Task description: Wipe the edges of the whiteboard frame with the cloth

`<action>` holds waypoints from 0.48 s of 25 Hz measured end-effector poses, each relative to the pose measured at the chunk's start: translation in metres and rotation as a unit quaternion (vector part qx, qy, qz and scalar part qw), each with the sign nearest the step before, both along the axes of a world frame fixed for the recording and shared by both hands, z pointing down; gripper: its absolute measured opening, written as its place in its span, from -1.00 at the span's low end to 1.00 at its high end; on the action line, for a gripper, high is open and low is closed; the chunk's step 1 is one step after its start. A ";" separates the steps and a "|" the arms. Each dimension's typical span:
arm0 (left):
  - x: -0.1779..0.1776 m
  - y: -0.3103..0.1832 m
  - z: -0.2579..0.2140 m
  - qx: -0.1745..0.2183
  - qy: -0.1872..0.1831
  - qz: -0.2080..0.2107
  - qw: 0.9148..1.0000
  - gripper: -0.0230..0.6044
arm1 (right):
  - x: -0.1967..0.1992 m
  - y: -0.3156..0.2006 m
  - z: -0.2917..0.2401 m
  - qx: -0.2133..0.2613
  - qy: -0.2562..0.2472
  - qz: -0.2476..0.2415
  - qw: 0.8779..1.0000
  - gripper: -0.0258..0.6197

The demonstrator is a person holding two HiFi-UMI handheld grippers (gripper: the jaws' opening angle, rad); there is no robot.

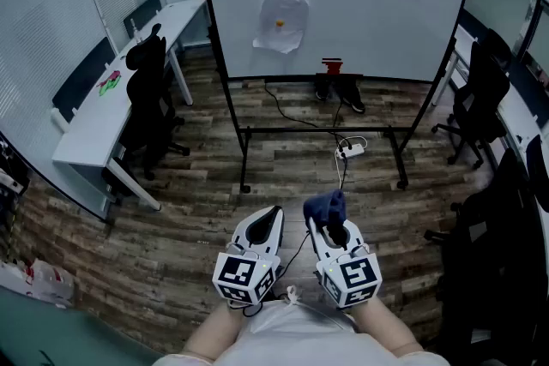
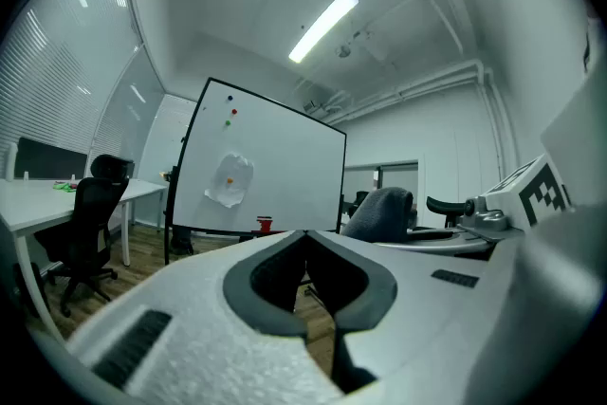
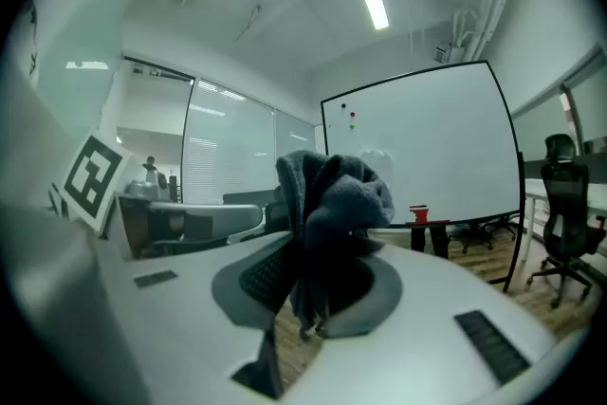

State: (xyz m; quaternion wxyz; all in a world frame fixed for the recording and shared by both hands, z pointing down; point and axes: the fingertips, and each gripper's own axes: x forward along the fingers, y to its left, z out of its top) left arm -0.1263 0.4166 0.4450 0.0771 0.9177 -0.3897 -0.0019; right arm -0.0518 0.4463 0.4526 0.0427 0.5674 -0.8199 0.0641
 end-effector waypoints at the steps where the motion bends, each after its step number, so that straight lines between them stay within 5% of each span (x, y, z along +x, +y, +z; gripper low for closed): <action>1: 0.000 -0.001 0.000 0.000 0.000 0.000 1.000 -0.87 | 0.000 -0.001 0.001 -0.001 0.002 0.000 1.000 -0.72; 12: 0.001 -0.010 0.004 -0.004 0.003 -0.007 1.000 -0.87 | 0.004 -0.011 0.003 -0.003 -0.010 0.009 1.000 -0.72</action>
